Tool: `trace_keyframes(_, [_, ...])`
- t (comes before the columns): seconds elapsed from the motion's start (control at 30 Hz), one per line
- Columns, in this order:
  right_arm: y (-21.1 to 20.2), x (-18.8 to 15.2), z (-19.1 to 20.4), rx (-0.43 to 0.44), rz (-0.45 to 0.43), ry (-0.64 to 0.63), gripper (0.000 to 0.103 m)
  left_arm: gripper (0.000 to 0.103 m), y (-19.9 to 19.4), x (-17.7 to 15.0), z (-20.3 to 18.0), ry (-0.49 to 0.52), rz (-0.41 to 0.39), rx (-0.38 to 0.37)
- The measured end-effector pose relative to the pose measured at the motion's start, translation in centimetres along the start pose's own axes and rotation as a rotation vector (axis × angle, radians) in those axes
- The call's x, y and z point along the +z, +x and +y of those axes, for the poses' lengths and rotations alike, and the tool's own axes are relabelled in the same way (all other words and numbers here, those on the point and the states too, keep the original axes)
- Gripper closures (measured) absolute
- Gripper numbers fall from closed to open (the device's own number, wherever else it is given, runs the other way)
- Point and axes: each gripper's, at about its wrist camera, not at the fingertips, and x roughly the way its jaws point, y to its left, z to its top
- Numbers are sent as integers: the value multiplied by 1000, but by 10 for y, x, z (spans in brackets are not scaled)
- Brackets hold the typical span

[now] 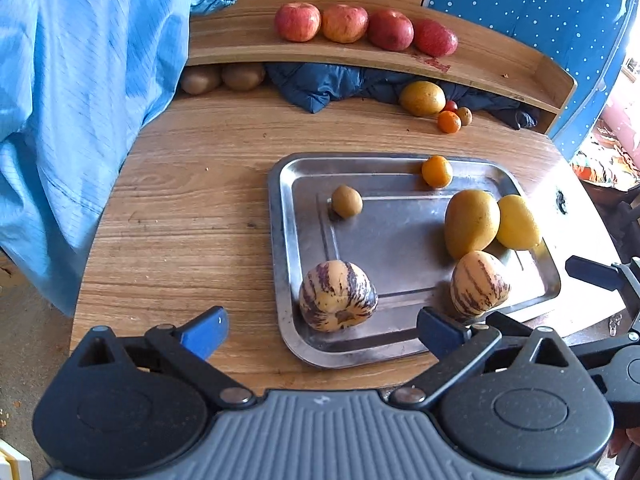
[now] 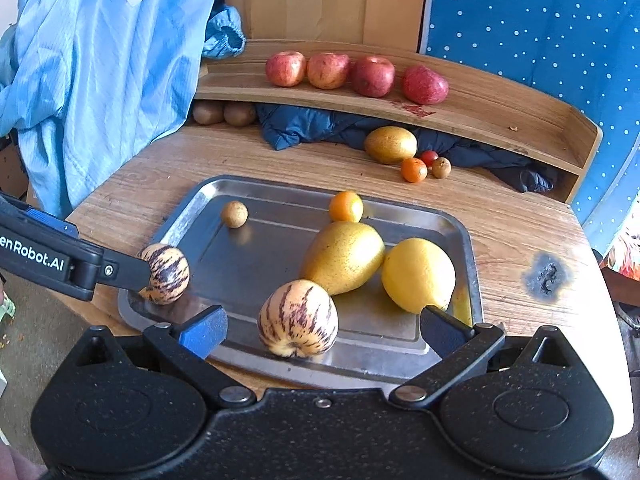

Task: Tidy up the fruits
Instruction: 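Withdraw both tools from the tray and reach back toward the fruit row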

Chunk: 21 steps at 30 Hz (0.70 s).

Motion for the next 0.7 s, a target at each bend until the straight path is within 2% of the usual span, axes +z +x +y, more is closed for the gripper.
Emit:
trace_keyframes(0.33, [19,17,-28,-55,-14,51,1,1,9,25,-13,51,-10,0])
trace_keyframes(0.7, [57,54,-69,-133,-29,130,1,1,49,84,-32,98,-2,-45])
